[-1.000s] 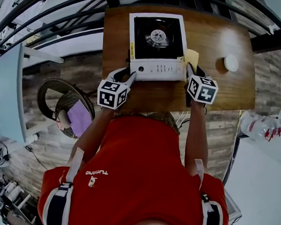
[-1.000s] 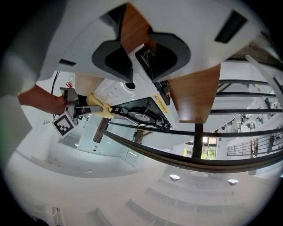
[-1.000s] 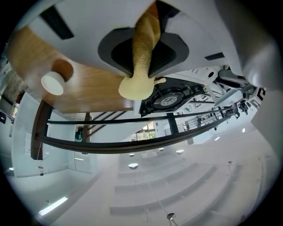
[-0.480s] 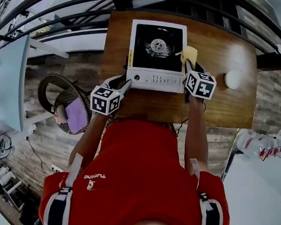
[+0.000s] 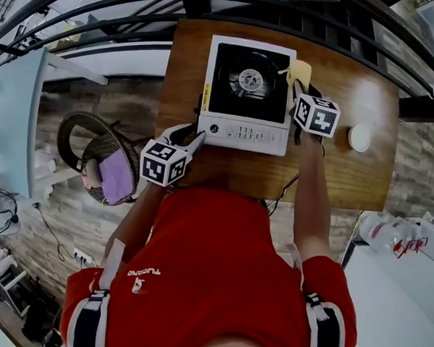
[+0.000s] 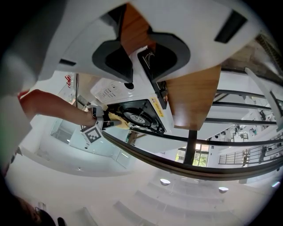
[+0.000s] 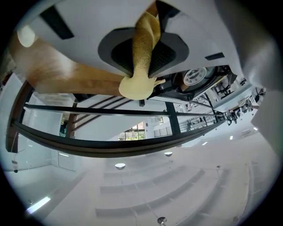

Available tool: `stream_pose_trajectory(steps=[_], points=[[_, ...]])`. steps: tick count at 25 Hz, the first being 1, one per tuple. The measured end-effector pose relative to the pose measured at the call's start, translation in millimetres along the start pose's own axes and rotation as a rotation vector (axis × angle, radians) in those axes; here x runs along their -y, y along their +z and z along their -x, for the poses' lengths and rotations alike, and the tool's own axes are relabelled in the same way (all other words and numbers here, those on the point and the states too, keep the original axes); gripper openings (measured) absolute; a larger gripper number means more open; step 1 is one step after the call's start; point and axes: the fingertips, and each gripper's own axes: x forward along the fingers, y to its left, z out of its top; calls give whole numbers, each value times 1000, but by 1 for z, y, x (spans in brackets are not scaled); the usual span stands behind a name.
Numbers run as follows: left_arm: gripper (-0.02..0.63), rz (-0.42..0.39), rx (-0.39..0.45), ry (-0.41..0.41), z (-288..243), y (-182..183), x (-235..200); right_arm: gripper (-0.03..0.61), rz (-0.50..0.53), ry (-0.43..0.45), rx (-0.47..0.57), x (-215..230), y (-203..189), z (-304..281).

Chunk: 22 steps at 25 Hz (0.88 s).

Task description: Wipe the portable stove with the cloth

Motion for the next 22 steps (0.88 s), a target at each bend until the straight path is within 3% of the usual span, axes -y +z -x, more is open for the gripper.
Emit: stream_pose_trajectory(steps=[13, 17, 22], points=[[135, 11, -14, 10, 0, 1, 0, 91, 100, 51, 5, 19, 43, -48], [135, 17, -13, 19, 0, 2, 0, 91, 209, 99, 4, 22, 51, -57], [135, 23, -13, 24, 0, 2, 0, 91, 428, 212, -30, 19, 56, -64]])
